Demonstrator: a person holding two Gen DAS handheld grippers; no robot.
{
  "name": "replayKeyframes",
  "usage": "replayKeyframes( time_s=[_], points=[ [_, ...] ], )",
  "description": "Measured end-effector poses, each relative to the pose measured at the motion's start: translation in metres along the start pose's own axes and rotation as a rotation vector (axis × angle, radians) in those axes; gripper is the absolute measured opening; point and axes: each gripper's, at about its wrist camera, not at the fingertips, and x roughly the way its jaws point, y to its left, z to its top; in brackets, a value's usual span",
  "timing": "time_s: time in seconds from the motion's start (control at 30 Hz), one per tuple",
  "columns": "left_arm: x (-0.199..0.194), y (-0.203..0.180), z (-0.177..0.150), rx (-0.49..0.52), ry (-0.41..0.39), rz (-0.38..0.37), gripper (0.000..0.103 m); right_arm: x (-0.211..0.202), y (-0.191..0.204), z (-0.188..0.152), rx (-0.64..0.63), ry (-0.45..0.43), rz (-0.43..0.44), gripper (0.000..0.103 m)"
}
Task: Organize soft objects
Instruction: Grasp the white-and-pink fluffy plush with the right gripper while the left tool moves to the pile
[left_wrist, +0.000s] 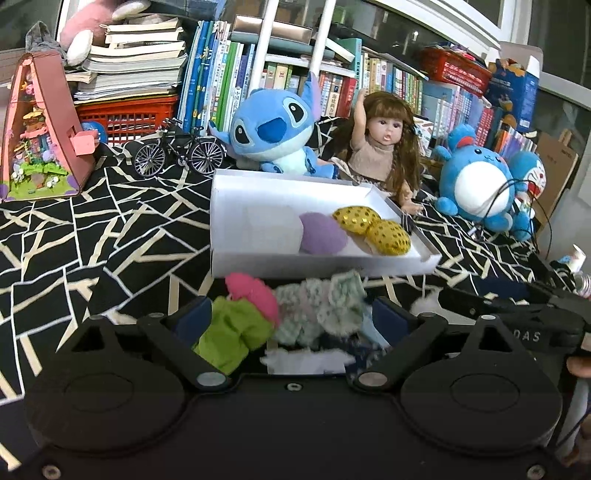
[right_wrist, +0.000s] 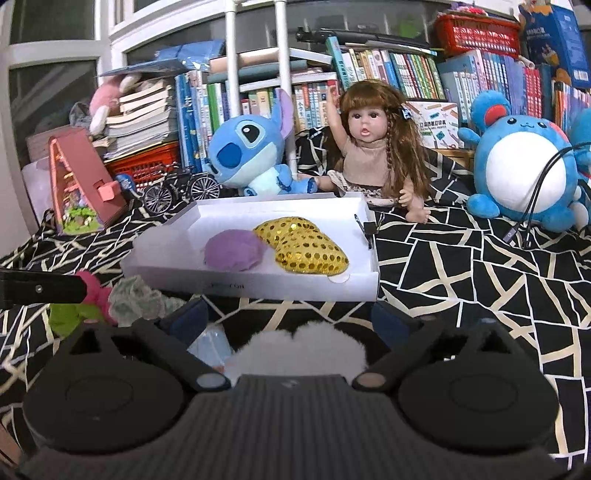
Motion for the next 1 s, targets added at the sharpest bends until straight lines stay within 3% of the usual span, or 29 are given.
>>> replayKeyframes(
  time_s=[0.37, 0.7, 1.0],
  points=[
    [-0.023, -0.008, -0.05, 0.095, -0.02, 0.047, 0.096, -0.009, -0.009, -0.027, -0.034, 0.007, 0.006, 0.102],
    [-0.025, -0.008, -0.071, 0.129, 0.026, 0.036, 0.096, -0.013, -0.001, -0.042, -0.116, 0.02, -0.038, 0.102],
    [-0.02, -0.013, -0.085, 0.172, 0.027, 0.049, 0.096, -0.021, -0.009, -0.053, -0.088, 0.044, -0.057, 0.102]
  ],
)
